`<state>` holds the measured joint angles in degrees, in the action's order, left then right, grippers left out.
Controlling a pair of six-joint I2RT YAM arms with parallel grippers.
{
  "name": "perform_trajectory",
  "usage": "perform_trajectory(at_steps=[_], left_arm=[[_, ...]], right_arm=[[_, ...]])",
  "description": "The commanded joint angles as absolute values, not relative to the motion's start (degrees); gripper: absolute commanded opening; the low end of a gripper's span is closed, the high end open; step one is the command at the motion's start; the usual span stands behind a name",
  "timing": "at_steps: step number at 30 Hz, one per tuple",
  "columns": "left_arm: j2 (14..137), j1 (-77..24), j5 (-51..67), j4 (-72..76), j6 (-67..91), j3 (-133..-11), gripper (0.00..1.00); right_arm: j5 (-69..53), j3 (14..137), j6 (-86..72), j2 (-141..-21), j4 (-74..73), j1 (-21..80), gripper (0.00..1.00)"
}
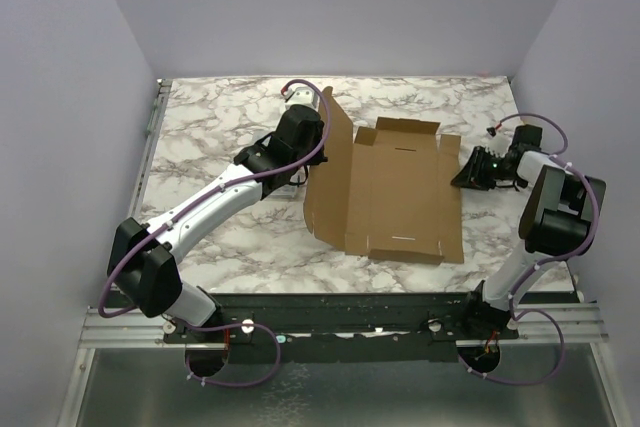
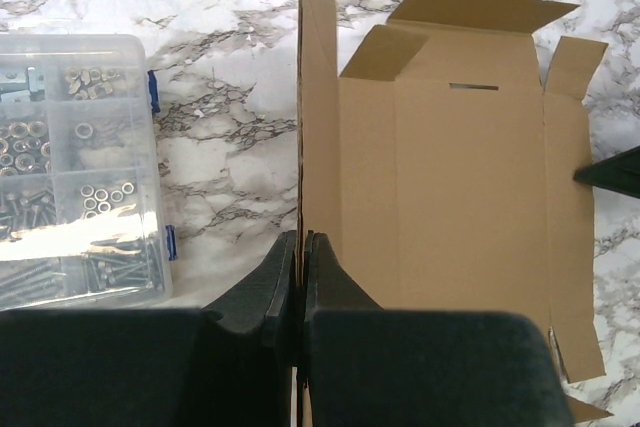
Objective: Fold the paper box
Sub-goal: Fold the paper box at the center of the board.
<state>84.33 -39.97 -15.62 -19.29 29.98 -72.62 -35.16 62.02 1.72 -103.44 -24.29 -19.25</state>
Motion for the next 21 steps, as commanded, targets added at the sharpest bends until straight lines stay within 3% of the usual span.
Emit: perform_trajectory(at_steps=[1,3,9,21], left_arm=[[83.00,-40.08,-15.19,-17.01,30.41,-72.33,0.00],[83.07,-40.08,-14.81,-17.00,30.35,-72.17,0.00],[83.65,-40.08,-13.88,-17.04,30.44,-72.16,0.00],[84.81,-40.07,-10.85,-16.61,31.27,-72.37,0.00]], right_arm=[[-44.85,59.90,3.58,-101.51,-24.25,-19.61,0.27],[-48.24,59.05,3.32,-98.77,-23.40,-19.47,0.22],[-56.26,60.33,3.78,-96.69,-24.39,-18.77,0.21],[-66.90,62.01,2.44,-106.54,-24.10,-16.61,0.28]])
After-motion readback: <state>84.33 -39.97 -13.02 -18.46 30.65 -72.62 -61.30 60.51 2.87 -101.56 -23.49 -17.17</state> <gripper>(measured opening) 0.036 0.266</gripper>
